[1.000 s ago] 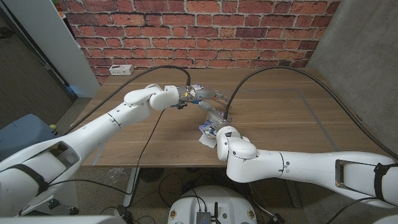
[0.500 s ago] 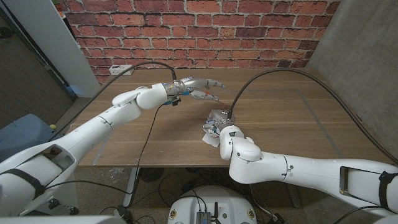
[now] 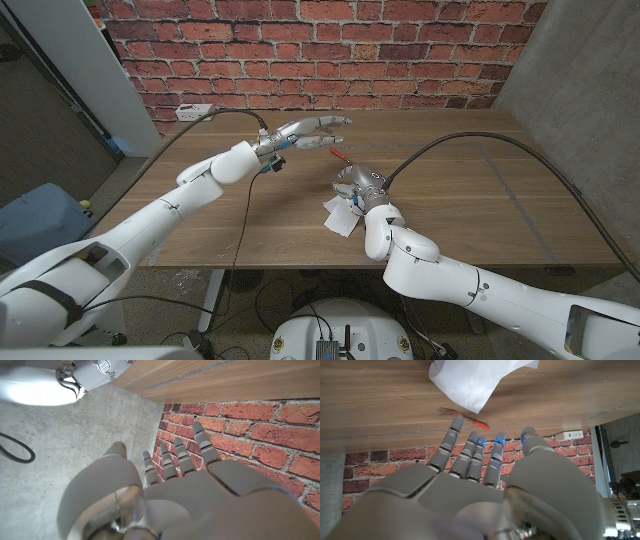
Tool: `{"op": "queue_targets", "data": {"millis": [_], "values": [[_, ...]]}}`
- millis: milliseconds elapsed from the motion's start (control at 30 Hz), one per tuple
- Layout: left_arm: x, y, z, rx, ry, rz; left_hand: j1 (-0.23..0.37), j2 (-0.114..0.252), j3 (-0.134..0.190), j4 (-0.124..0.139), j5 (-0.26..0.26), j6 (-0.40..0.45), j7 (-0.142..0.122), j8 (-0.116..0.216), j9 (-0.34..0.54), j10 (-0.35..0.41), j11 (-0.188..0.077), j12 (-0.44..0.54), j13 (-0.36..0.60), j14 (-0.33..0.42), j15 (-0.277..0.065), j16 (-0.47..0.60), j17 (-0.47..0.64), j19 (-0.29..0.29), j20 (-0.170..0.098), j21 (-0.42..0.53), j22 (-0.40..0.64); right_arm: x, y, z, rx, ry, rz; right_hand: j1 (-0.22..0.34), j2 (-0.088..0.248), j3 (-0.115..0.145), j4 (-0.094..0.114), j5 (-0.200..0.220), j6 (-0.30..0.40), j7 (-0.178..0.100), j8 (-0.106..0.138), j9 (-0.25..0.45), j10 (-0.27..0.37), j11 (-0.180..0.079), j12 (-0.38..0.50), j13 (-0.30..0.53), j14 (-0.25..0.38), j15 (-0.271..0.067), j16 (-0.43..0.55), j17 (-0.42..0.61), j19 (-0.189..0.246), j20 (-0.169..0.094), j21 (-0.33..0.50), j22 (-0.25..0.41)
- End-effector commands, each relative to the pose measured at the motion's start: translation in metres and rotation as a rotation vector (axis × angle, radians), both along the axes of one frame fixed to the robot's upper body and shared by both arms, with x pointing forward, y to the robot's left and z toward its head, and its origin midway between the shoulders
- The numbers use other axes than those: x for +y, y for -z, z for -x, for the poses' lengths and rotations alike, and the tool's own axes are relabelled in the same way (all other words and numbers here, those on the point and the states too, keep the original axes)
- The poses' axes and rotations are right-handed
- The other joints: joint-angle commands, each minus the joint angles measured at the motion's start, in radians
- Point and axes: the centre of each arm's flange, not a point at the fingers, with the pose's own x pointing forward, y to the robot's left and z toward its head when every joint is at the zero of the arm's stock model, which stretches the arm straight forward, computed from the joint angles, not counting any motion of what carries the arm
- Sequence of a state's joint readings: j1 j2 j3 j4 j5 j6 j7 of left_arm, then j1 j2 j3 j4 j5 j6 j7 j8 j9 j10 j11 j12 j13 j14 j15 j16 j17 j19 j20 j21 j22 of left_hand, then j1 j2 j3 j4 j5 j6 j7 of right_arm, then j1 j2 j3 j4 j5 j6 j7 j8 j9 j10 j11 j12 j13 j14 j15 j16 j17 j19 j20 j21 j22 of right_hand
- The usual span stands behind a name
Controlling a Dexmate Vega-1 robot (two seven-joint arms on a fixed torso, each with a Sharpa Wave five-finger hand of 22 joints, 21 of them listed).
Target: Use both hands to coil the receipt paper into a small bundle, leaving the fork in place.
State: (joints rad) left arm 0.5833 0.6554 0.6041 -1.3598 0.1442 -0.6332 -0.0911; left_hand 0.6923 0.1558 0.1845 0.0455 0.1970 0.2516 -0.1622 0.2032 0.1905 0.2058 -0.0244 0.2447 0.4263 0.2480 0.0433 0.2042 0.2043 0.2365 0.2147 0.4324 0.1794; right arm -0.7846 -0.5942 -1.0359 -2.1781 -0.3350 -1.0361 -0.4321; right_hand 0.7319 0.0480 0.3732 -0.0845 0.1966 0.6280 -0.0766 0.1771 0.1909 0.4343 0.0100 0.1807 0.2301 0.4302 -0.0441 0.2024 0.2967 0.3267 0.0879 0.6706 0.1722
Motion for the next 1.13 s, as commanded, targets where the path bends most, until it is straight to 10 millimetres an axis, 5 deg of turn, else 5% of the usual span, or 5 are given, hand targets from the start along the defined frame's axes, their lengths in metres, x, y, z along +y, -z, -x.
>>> {"op": "queue_targets", "data": {"millis": [33, 200, 533, 733, 1133], "values": [[0.026, 0.01, -0.011, 0.072, 0.044, 0.143, -0.013, 0.0, 0.013, -0.001, 0.007, -0.019, 0.001, -0.01, 0.001, -0.012, 0.01, -0.009, -0.005, -0.017, 0.004, -0.008, 0.0, -0.011, -0.001, -0.009, 0.004, -0.021, -0.005, -0.008, -0.107, -0.044, -0.187, -0.008, -0.006, 0.008, -0.006, 0.002, -0.014, 0.002, 0.002, 0.002, -0.018, 0.009, 0.002, 0.001, -0.022, -0.028, -0.006, -0.003, -0.003, -0.012, -0.011, 0.003], [0.039, 0.013, -0.016, 0.108, 0.056, 0.19, -0.019, -0.003, 0.015, -0.003, 0.008, -0.024, -0.002, -0.013, 0.0, -0.028, 0.007, -0.018, -0.011, -0.034, -0.002, -0.014, -0.002, -0.015, -0.012, -0.014, 0.005, -0.028, -0.007, -0.015, -0.11, -0.077, -0.252, -0.02, -0.013, 0.006, -0.008, -0.001, -0.026, 0.007, 0.003, 0.002, -0.028, 0.016, 0.005, 0.001, -0.042, -0.019, -0.009, -0.007, -0.016, -0.019, -0.022, 0.002], [0.061, 0.016, -0.031, 0.2, 0.096, 0.283, -0.035, -0.006, 0.017, -0.003, 0.008, -0.03, 0.006, -0.015, -0.002, -0.033, 0.016, -0.025, -0.025, -0.058, -0.005, -0.018, -0.006, -0.028, -0.059, -0.026, 0.005, -0.051, -0.014, -0.026, -0.158, -0.138, -0.431, -0.048, -0.015, 0.008, -0.009, -0.003, -0.04, 0.009, 0.008, 0.002, -0.048, 0.01, 0.01, -0.003, -0.065, -0.011, -0.005, -0.016, -0.04, 0.085, -0.05, 0.001], [0.074, 0.022, -0.039, 0.26, 0.113, 0.325, -0.055, -0.003, 0.024, -0.004, 0.006, -0.037, 0.016, -0.018, -0.005, -0.049, 0.024, -0.037, -0.048, -0.111, -0.012, -0.029, -0.013, -0.061, -0.122, -0.05, 0.004, -0.064, -0.016, -0.034, -0.214, -0.143, -0.518, -0.066, -0.02, 0.006, -0.009, -0.004, -0.031, 0.014, 0.015, 0.002, -0.041, 0.015, 0.017, -0.005, -0.073, -0.008, -0.002, -0.022, -0.093, 0.102, -0.082, 0.001], [0.106, 0.049, -0.06, 0.383, 0.077, 0.579, -0.113, 0.056, 0.079, 0.048, 0.003, -0.063, 0.033, -0.024, -0.008, -0.102, 0.02, -0.055, -0.098, -0.193, -0.019, -0.027, -0.016, -0.097, -0.146, -0.08, 0.006, -0.069, -0.055, -0.066, -0.255, -0.212, -0.507, -0.09, -0.023, 0.015, -0.017, -0.002, 0.006, 0.031, 0.026, 0.0, 0.01, 0.016, 0.037, -0.011, -0.032, -0.02, 0.021, -0.038, -0.17, 0.106, -0.14, 0.0]]}}
